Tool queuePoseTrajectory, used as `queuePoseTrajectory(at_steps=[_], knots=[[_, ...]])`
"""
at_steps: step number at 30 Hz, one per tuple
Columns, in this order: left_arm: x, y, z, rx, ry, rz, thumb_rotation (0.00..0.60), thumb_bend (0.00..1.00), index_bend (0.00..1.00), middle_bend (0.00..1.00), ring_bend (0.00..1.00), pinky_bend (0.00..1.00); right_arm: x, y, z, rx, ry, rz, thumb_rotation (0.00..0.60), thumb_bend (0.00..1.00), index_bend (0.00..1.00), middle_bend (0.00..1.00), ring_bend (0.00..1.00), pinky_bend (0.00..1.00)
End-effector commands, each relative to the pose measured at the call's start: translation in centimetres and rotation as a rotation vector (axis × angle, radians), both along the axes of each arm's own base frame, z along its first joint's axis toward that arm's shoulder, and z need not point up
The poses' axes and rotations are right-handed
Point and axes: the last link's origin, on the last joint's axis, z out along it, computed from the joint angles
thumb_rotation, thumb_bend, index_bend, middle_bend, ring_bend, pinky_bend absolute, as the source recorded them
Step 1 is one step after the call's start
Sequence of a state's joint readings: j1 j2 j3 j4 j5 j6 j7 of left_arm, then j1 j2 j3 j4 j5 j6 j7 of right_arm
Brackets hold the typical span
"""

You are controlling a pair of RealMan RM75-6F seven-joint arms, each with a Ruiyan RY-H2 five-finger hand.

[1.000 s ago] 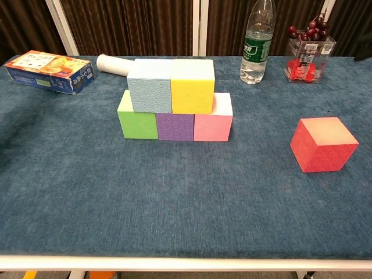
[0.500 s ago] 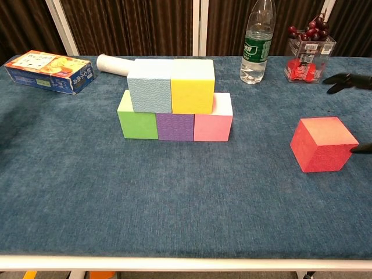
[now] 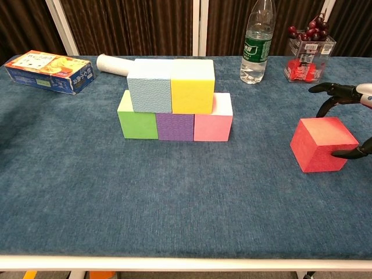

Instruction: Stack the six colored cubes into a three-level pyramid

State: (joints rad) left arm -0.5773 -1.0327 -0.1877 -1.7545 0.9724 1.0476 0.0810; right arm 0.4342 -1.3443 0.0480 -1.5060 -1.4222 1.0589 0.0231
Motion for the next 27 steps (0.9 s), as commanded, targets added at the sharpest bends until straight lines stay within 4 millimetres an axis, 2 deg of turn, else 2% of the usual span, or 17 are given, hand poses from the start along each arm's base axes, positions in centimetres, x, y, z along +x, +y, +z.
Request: queuePoseTrajectory(at_steps=[1, 4, 7, 10, 16, 21, 27], knots=[[0.0, -0.1, 0.0, 0.002, -0.005, 0.000, 0.600, 0.26, 0.14, 0.10, 0.01, 0.03, -0.1, 0.1, -0.2, 0.005, -0.006, -0.003, 0.600, 0.09, 0.00, 0.26, 0.00, 0.00], [0.0, 0.0, 0.0, 0.005, -0.006, 0.002, 0.600, 0.26, 0.14, 0.10, 0.01, 0.03, -0.1, 0.1, -0.4, 0.007, -0.022, 0.004, 0.600, 0.12, 0.00, 0.28, 0.00, 0.00], [0.0, 0.0, 0.1, 0.013, -0.008, 0.000, 0.600, 0.26, 0.14, 0.10, 0.01, 0.03, 0.2, 0.0, 0.0, -0.016, -0.046, 0.027, 0.600, 0.19, 0.04, 0.35, 0.02, 0.00], [0.1, 0.1, 0.3, 0.020, -0.011, -0.001, 0.600, 0.26, 0.14, 0.10, 0.01, 0.03, 1.6, -0.3, 1.2, -0.035, -0.093, 0.064, 0.600, 0.21, 0.06, 0.38, 0.04, 0.00], [0.2, 0.0, 0.5, 0.033, -0.018, -0.005, 0.600, 0.26, 0.14, 0.10, 0.01, 0.03, 7.0, -0.8, 4.5, 0.002, -0.191, 0.137, 0.600, 0.21, 0.07, 0.40, 0.04, 0.00], [0.1, 0.0, 0.6, 0.035, -0.019, -0.001, 0.600, 0.26, 0.14, 0.10, 0.01, 0.03, 11.5, -2.0, 7.0, 0.012, -0.249, 0.150, 0.600, 0.21, 0.08, 0.40, 0.05, 0.00], [0.2, -0.2, 0.5, 0.023, -0.015, -0.002, 0.600, 0.26, 0.14, 0.10, 0.01, 0.03, 16.0, -4.2, 7.5, 0.002, -0.272, 0.149, 0.600, 0.21, 0.08, 0.40, 0.06, 0.00]])
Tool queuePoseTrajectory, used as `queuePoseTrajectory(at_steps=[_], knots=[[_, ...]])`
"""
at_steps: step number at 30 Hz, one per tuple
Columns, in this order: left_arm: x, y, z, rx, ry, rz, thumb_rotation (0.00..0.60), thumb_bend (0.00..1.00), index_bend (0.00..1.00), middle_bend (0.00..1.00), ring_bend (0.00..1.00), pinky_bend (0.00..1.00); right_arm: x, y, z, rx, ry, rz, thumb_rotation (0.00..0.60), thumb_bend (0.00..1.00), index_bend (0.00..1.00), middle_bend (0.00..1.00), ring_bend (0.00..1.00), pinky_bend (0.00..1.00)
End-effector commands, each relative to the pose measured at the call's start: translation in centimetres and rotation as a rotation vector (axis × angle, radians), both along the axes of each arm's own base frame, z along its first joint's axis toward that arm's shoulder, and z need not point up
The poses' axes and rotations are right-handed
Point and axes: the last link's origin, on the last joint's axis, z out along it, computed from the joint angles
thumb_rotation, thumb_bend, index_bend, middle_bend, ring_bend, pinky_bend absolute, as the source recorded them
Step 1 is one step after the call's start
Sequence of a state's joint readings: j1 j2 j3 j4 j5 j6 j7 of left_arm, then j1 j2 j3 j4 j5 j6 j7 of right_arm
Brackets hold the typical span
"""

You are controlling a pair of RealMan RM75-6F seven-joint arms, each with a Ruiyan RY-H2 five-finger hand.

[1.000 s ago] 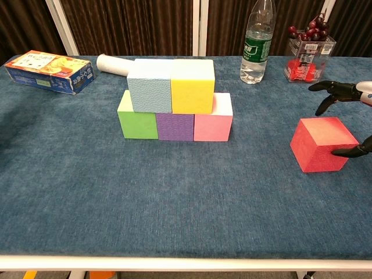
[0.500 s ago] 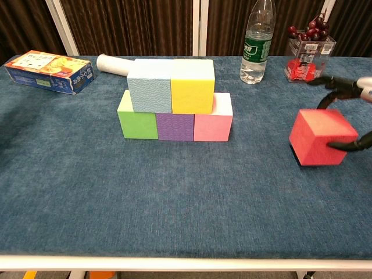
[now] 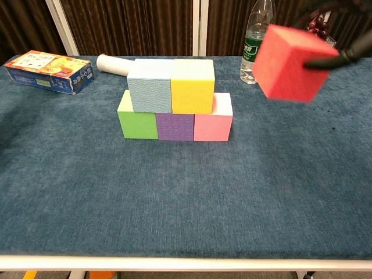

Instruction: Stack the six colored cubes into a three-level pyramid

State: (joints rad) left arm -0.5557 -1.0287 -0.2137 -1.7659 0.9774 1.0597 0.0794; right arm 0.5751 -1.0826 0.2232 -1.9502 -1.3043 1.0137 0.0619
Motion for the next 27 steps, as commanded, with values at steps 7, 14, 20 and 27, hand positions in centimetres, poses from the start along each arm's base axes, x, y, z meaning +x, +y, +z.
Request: queuePoseTrajectory(at_steps=[7, 14, 20, 27], knots=[[0.0, 0.1, -0.2, -0.003, 0.000, 0.002, 0.600, 0.26, 0.14, 0.10, 0.01, 0.03, 7.6, -3.9, -1.5, 0.027, -0.017, 0.034, 0.600, 0.21, 0.08, 0.40, 0.06, 0.00], [-0.3, 0.2, -0.2, 0.000, -0.003, 0.014, 0.600, 0.26, 0.14, 0.10, 0.01, 0.03, 10.8, -5.7, -4.1, 0.037, 0.013, 0.062, 0.600, 0.21, 0.08, 0.40, 0.06, 0.00], [-0.7, 0.3, -0.3, -0.002, -0.010, 0.025, 0.600, 0.26, 0.14, 0.10, 0.01, 0.03, 12.6, -6.0, -5.9, 0.038, 0.070, 0.087, 0.600, 0.21, 0.08, 0.39, 0.06, 0.00], [-1.0, 0.4, -0.2, 0.002, -0.017, 0.024, 0.600, 0.26, 0.14, 0.10, 0.01, 0.03, 13.7, -6.4, -7.2, 0.025, 0.110, 0.090, 0.600, 0.21, 0.08, 0.38, 0.06, 0.00]])
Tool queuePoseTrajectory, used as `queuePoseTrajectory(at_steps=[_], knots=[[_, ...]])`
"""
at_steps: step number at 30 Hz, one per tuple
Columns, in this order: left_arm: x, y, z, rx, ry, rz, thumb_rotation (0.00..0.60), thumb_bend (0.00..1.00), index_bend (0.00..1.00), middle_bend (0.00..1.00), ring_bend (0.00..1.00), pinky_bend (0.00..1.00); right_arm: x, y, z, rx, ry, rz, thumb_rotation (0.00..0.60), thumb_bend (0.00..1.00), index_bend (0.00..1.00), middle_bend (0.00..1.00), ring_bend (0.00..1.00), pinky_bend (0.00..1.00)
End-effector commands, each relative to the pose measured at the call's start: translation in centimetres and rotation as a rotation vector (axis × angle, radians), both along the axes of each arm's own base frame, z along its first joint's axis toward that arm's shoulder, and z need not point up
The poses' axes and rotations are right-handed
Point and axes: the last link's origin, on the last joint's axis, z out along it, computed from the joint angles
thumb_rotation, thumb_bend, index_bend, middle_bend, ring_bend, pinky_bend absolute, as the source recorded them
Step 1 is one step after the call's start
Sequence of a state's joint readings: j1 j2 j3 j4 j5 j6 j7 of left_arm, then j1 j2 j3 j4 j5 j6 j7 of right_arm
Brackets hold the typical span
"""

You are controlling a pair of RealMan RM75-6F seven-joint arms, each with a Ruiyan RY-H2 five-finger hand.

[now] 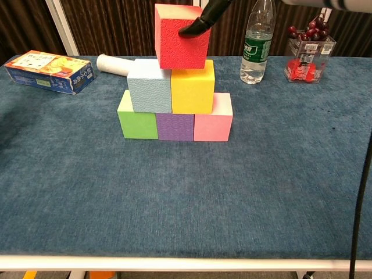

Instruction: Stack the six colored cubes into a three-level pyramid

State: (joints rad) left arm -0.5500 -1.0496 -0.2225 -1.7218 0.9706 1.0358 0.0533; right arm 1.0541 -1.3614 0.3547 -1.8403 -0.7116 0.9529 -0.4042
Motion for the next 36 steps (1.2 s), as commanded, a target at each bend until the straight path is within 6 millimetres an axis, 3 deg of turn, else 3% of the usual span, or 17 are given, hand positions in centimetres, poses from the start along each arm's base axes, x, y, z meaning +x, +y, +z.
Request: queuePoseTrajectory(at_steps=[1, 14, 21, 25, 30, 36], knots=[[-0.1, 0.0, 0.0, 0.000, -0.003, 0.001, 0.600, 0.26, 0.14, 0.10, 0.01, 0.03, 0.3, -0.2, -0.5, -0.008, 0.015, -0.002, 0.600, 0.21, 0.08, 0.38, 0.06, 0.00], [-0.4, -0.1, 0.0, 0.003, -0.009, 0.005, 0.600, 0.26, 0.14, 0.10, 0.01, 0.03, 0.8, -0.2, -1.4, 0.003, 0.028, 0.009, 0.600, 0.20, 0.06, 0.33, 0.05, 0.00], [-0.4, 0.0, 0.1, 0.012, -0.013, 0.006, 0.600, 0.26, 0.14, 0.10, 0.01, 0.03, 0.5, 0.0, -1.5, 0.034, 0.018, 0.015, 0.600, 0.13, 0.00, 0.09, 0.00, 0.00], [-0.5, 0.0, 0.0, 0.009, -0.011, 0.007, 0.600, 0.26, 0.14, 0.10, 0.01, 0.03, 0.4, 0.1, -0.5, 0.063, -0.027, 0.027, 0.600, 0.03, 0.00, 0.03, 0.00, 0.00], [-0.3, -0.1, 0.0, 0.008, -0.013, 0.005, 0.600, 0.26, 0.14, 0.10, 0.01, 0.03, -1.6, -1.4, 1.5, 0.079, -0.098, -0.022, 0.600, 0.00, 0.00, 0.02, 0.00, 0.00], [-0.4, -0.1, 0.0, 0.012, -0.018, 0.011, 0.600, 0.26, 0.14, 0.10, 0.01, 0.03, -4.0, -3.7, 1.4, 0.174, -0.132, -0.080, 0.600, 0.00, 0.00, 0.06, 0.00, 0.00]])
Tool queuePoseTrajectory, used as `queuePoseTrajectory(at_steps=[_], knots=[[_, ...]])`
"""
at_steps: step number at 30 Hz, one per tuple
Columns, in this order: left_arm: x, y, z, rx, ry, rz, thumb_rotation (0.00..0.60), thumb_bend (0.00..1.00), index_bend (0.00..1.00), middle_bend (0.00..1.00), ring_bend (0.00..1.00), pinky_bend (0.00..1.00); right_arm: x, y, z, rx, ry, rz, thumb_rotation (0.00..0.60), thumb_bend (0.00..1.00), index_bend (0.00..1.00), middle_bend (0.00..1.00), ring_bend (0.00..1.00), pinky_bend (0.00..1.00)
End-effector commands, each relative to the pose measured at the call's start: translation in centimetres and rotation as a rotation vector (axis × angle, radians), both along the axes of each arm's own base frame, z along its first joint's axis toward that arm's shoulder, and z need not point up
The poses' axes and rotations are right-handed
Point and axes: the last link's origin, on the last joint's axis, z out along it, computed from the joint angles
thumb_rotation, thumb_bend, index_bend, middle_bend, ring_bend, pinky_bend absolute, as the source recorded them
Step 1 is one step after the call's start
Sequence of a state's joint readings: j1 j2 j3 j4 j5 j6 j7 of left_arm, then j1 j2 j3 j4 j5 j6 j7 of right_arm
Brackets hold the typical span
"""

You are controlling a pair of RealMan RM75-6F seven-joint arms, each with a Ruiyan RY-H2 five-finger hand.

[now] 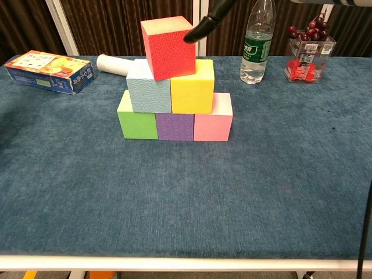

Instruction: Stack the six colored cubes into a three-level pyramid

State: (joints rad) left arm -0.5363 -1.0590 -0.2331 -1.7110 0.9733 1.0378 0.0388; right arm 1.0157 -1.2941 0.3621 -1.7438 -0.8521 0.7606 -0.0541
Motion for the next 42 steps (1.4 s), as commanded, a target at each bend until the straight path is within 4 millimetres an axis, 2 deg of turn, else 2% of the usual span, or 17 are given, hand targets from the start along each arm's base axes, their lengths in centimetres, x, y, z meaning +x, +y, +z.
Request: queuePoseTrajectory(at_steps=[1, 9, 20, 29, 32, 34, 42], knots=[[0.0, 0.0, 0.0, 0.000, 0.000, 0.001, 0.600, 0.26, 0.14, 0.10, 0.01, 0.03, -2.3, -2.1, 0.3, 0.060, -0.005, -0.036, 0.600, 0.00, 0.00, 0.07, 0.00, 0.00], [0.1, 0.1, 0.1, 0.007, -0.003, 0.003, 0.600, 0.26, 0.14, 0.10, 0.01, 0.03, -2.8, -3.4, -1.1, 0.122, -0.017, -0.023, 0.600, 0.00, 0.00, 0.08, 0.00, 0.00], [-0.2, 0.0, 0.1, 0.010, -0.013, 0.010, 0.600, 0.26, 0.14, 0.10, 0.01, 0.03, -2.2, -3.5, -2.7, 0.170, -0.067, -0.007, 0.600, 0.00, 0.00, 0.13, 0.00, 0.00], [-0.5, 0.0, 0.1, 0.012, -0.019, 0.013, 0.600, 0.26, 0.14, 0.10, 0.01, 0.03, -2.4, -3.8, -3.2, 0.182, -0.087, -0.018, 0.600, 0.02, 0.00, 0.24, 0.00, 0.00], [-0.6, 0.0, 0.2, 0.013, -0.017, 0.016, 0.600, 0.26, 0.14, 0.10, 0.01, 0.03, -2.2, -3.9, -3.2, 0.171, -0.108, -0.015, 0.600, 0.07, 0.01, 0.30, 0.00, 0.00], [-0.7, 0.0, 0.4, 0.017, -0.018, 0.017, 0.600, 0.26, 0.14, 0.10, 0.01, 0.03, -2.2, -3.9, -3.0, 0.156, -0.119, -0.007, 0.600, 0.11, 0.05, 0.35, 0.01, 0.00], [-0.7, 0.0, 0.2, 0.015, -0.019, 0.015, 0.600, 0.26, 0.14, 0.10, 0.01, 0.03, -2.4, -2.7, -1.5, 0.096, -0.173, 0.001, 0.600, 0.12, 0.09, 0.40, 0.03, 0.00]])
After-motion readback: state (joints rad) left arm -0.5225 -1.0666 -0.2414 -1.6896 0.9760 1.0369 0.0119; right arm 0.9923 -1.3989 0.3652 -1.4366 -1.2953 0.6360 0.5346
